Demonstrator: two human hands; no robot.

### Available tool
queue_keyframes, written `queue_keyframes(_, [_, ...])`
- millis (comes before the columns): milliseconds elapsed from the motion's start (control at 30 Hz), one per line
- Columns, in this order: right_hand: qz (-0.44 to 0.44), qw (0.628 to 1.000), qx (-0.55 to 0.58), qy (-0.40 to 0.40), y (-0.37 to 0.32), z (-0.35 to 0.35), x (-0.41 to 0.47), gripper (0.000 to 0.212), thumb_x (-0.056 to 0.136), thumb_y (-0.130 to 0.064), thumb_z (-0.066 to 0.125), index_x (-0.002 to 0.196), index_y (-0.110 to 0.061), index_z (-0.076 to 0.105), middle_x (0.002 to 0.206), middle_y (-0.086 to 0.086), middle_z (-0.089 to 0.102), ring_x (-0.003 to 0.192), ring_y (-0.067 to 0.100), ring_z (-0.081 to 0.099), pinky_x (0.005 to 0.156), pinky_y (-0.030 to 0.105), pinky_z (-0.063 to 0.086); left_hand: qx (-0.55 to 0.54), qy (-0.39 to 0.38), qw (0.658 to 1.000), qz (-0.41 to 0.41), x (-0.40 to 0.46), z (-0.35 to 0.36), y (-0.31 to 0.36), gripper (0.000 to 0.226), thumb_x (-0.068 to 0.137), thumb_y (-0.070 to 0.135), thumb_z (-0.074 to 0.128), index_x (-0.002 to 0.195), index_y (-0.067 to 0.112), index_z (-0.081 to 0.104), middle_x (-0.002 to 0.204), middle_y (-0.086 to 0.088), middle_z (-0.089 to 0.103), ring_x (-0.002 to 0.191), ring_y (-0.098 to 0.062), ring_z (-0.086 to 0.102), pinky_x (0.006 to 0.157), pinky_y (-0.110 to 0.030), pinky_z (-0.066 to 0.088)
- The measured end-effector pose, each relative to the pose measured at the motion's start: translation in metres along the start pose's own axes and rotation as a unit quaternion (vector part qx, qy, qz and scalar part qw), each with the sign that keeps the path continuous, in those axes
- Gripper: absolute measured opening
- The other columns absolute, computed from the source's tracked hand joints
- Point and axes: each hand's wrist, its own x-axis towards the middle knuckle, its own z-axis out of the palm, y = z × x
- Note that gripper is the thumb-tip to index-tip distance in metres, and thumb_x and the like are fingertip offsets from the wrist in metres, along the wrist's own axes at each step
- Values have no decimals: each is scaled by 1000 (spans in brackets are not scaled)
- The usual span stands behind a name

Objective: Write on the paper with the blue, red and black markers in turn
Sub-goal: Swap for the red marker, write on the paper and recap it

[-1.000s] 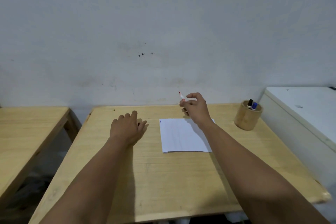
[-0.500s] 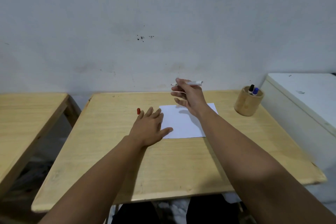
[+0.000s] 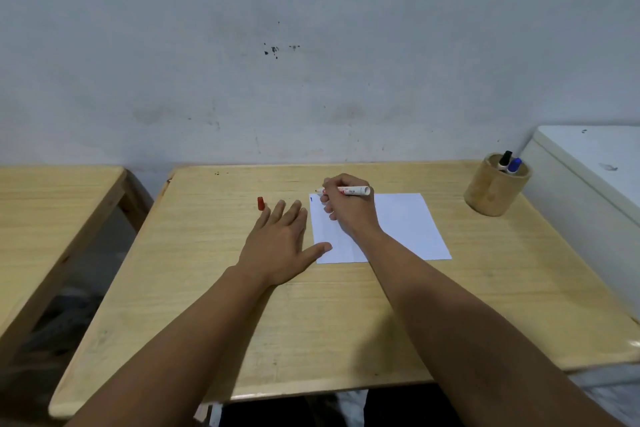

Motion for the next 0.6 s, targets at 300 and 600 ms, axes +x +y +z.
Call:
queue_keyframes(300, [-13,998,-61,-17,6,3,0,30,90,-36,67,75,-11,70,73,7,79,60,17,70,63,31,54,-33,15,999,-19,-4,-3,1,96,88,84,34,160,20,33,171,2,22,160,-21,10,129,-44,8])
queue_keyframes(600, [-34,996,-75,-18,7,4,2,30,94,-29,68,76,-6,73,74,10,78,61,14,70,61,28,54,-39,18,999,-19,-5,-5,3,94,88,82,36,159,20,34,170,1,24,159,-21,11,129,-44,8])
